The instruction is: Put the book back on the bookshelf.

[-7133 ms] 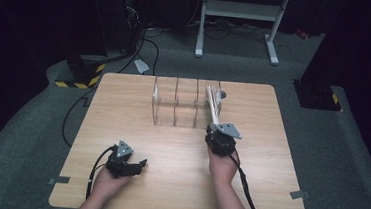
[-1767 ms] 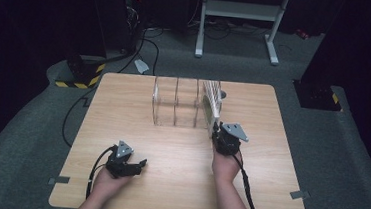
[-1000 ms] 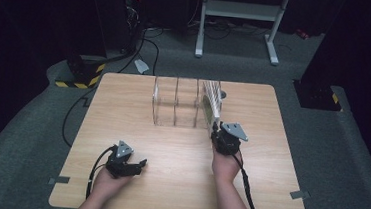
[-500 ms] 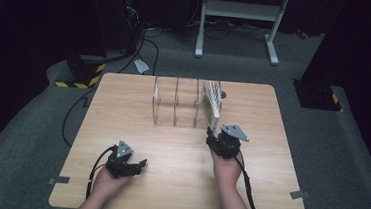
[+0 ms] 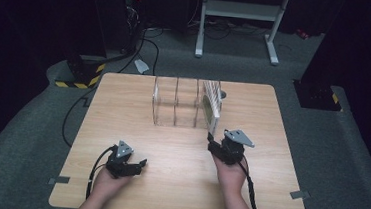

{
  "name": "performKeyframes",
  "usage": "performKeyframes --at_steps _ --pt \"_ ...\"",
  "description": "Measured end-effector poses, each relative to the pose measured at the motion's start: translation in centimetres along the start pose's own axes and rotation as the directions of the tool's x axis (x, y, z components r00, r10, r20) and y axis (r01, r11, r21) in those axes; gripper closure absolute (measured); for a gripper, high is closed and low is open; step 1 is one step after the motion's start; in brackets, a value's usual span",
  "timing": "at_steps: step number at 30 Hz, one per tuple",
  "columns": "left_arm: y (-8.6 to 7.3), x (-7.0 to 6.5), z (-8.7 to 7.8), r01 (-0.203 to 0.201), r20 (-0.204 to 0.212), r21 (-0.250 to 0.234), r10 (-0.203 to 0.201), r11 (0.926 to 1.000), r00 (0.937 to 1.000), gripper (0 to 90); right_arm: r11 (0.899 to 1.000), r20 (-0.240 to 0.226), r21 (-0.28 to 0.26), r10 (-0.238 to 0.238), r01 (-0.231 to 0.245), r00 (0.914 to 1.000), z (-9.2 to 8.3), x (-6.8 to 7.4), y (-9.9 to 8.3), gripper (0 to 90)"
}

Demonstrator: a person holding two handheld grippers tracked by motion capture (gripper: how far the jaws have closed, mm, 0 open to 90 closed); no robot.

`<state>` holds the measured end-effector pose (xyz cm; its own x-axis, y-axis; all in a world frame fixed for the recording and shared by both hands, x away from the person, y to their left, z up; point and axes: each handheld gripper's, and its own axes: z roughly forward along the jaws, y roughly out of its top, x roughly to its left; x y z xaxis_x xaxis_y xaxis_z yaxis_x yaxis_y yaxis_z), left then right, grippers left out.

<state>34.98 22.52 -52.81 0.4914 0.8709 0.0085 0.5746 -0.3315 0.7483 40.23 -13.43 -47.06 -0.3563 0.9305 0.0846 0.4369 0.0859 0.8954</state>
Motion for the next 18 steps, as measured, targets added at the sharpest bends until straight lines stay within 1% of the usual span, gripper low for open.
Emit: performKeyframes --at_steps 3,7,8,15,18 --pt "0.0 0.0 0.0 0.003 -0.001 -0.003 -0.003 1.0 1.0 26.2 1.0 -0.005 0.012 -0.005 0.005 1.0 -0.6 -0.4 -0.4 34.0" --pt "0.0 0.0 0.0 0.004 -0.001 -0.003 -0.004 1.0 1.0 26.2 0.999 -0.009 0.016 -0.032 0.032 0.9995 -1.5 -1.1 -1.0 33.6" --pt "0.0 0.0 0.0 0.003 -0.001 -0.003 -0.003 1.0 1.0 26.2 0.999 -0.006 0.02 -0.031 0.031 0.9995 -1.9 -1.3 -1.1 33.4" --pt "0.0 0.0 0.0 0.002 -0.002 -0.002 -0.002 1.0 1.0 26.2 0.998 0.009 0.025 -0.058 0.058 0.9983 -4.1 -3.5 -2.5 31.8" --pt "0.0 0.0 0.0 0.001 -0.004 -0.001 -0.002 1.0 1.0 26.3 0.998 0.019 0.035 -0.05 0.05 0.9986 -5.1 -4.6 -3.2 30.9"
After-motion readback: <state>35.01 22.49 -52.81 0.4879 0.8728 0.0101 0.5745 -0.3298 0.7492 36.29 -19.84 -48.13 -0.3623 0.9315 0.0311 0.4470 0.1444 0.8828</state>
